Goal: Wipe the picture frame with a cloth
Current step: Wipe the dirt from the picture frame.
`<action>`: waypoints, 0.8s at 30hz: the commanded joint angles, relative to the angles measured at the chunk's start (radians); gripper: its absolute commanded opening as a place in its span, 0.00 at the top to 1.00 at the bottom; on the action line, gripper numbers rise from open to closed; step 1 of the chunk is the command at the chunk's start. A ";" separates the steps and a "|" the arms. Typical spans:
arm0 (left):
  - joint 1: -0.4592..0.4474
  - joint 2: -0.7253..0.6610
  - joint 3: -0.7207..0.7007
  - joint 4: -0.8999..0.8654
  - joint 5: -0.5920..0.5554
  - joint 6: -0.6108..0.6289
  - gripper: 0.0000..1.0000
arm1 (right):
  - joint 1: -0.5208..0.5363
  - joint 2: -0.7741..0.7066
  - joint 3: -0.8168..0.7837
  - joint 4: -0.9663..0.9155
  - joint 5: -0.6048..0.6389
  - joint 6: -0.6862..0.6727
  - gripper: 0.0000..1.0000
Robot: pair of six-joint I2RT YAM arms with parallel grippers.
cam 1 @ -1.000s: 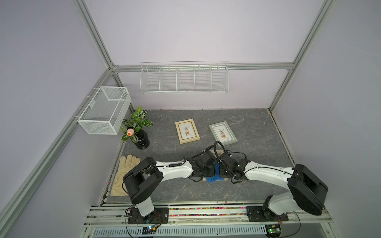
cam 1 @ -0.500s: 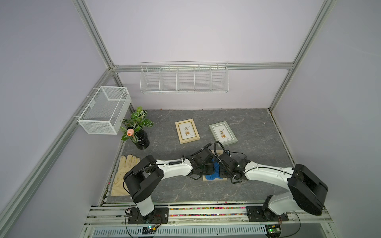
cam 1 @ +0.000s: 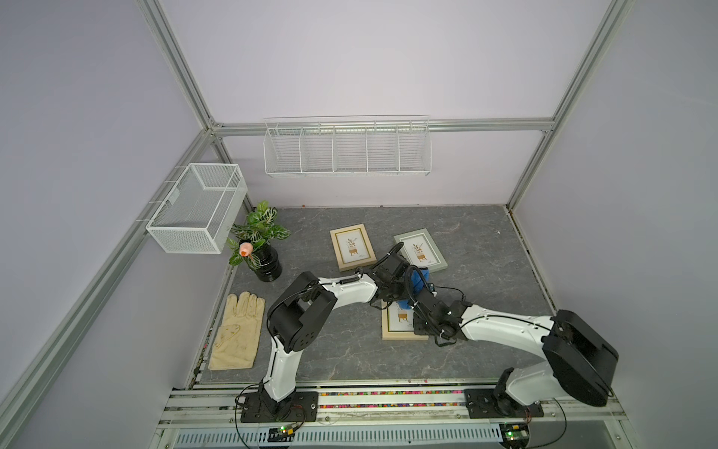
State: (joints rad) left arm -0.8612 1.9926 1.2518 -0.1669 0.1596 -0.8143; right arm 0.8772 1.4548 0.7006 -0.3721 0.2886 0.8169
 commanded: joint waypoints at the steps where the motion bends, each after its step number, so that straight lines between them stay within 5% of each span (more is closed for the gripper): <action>1: 0.074 -0.040 -0.064 -0.112 -0.126 0.049 1.00 | 0.005 -0.017 -0.018 -0.042 0.030 0.011 0.82; 6: 0.115 -0.138 -0.131 -0.229 -0.265 0.133 1.00 | 0.000 -0.006 -0.010 -0.044 0.033 0.001 0.82; 17: -0.031 -0.064 -0.017 -0.141 -0.115 0.055 1.00 | 0.000 0.026 0.006 -0.028 0.015 0.001 0.82; 24: -0.041 -0.200 -0.249 -0.128 -0.125 -0.002 1.00 | -0.020 0.058 0.027 -0.015 0.006 -0.005 0.82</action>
State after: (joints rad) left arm -0.9096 1.8442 1.0954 -0.2417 0.0326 -0.7753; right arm 0.8738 1.4738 0.7120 -0.3698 0.2874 0.8112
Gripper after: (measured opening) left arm 0.116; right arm 0.262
